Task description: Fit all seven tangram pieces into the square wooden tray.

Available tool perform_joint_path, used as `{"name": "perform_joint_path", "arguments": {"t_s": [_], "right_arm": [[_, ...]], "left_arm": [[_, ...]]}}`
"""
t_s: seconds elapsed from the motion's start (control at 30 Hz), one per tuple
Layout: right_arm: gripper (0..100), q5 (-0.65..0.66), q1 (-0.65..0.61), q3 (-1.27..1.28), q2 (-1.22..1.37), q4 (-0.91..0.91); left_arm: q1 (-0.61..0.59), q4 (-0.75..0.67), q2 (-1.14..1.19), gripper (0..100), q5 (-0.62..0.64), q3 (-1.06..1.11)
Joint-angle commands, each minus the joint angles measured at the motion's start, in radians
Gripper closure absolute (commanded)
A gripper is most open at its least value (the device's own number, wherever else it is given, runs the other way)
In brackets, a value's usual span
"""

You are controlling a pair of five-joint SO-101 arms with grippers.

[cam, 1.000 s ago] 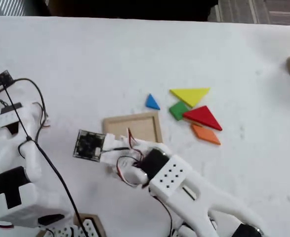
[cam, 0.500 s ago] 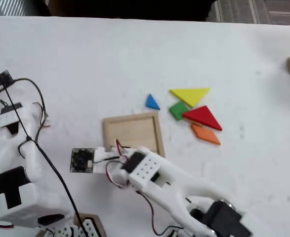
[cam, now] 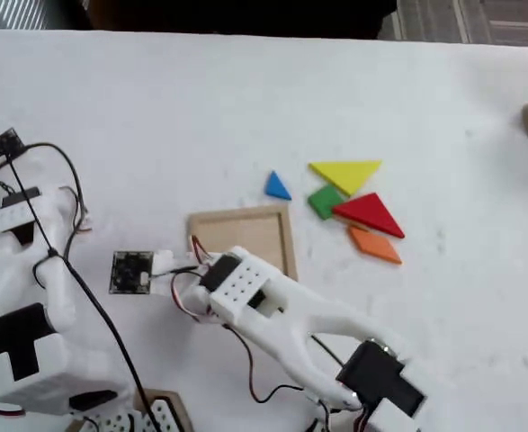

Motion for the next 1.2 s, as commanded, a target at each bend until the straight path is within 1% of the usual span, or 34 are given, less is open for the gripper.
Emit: {"name": "perform_joint_path", "arguments": {"t_s": [0.0,0.2,0.37,0.47,0.77,1.0,1.17], "right_arm": [[97.9,0.014,-0.007,-0.023,0.002,0.015],[97.9,0.009,-0.007,-0.020,-0.035,0.019],[97.9,-0.109,-0.005,-0.018,-0.156,0.081],[97.9,-0.150,0.030,-0.011,-0.202,0.088],[97.9,-0.152,0.156,-0.002,-0.254,0.088],[97.9,-0.160,0.156,0.000,-0.398,0.211],[97.9,-0.201,0.160,0.000,-0.501,0.288]], "left_arm": [[0.013,-0.023,-0.004,98,-0.008,-0.028],[0.013,-0.023,-0.004,98,-0.008,-0.028],[0.013,-0.023,-0.004,98,-0.008,-0.028],[0.013,-0.023,-0.004,98,-0.008,-0.028],[0.013,-0.023,-0.004,98,-0.008,-0.028],[0.013,-0.023,-0.004,98,-0.008,-0.028],[0.013,-0.023,-0.004,98,-0.008,-0.028]]}}
